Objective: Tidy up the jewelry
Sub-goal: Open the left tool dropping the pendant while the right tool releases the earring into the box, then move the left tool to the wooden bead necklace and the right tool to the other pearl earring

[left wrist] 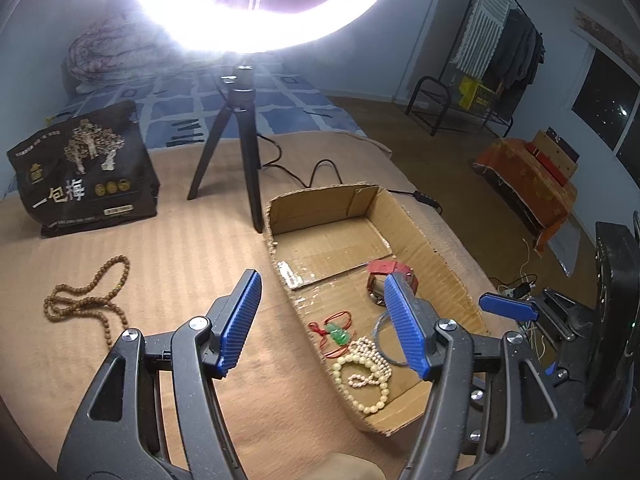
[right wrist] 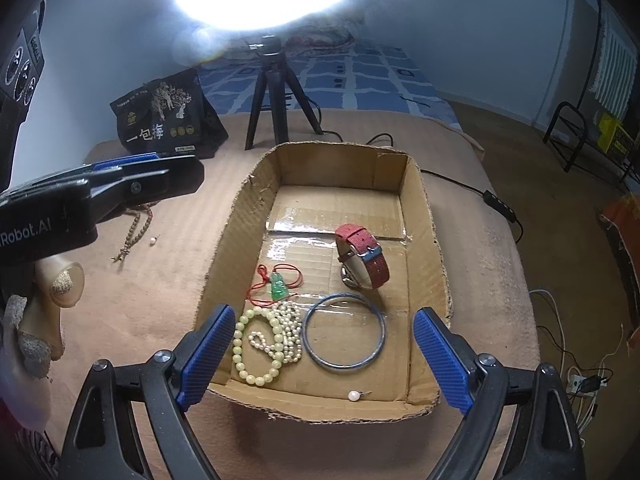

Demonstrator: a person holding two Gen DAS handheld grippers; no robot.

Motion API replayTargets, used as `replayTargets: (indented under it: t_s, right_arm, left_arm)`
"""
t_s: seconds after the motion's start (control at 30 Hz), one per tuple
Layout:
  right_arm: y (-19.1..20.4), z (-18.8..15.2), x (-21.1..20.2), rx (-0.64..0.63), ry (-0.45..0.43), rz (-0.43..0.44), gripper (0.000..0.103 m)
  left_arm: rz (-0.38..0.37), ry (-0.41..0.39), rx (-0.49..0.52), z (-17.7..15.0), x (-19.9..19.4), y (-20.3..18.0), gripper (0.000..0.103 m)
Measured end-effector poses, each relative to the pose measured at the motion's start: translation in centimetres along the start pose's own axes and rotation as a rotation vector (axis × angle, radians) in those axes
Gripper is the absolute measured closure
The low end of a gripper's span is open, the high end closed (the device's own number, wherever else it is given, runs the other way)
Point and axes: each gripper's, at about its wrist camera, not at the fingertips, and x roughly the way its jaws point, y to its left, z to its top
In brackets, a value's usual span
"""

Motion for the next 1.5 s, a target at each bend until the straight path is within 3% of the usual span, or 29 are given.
replayTargets:
  t_s: [0.3,0.97,1.3,1.5]
  right_arm:
    - [1.8,0.2,-0.3,-0.027,-0.009,0.021,0.011]
    - [6.7,2.1,0.9,-0.051,-0.028,0.100,0.011]
    - [10.1,3.4,3.2,-0.021,0.014,0.205,0.025]
    - [12.5,3.8,5.0,-0.045,0.038,0.218,0.034]
  left_arm:
    - [0.048,0.004,-0.023,-0.8,-2.1,3.1,0.037]
    - [0.151,0.017,-0.221,-2.8,-5.4,14.5,0.037]
    - [0.160,0.053,-0.387,-4.2,-5.3,20.9,0.037]
    - [0.163,0.080,-0.476,-5.2,-4.3,24.1,0.037]
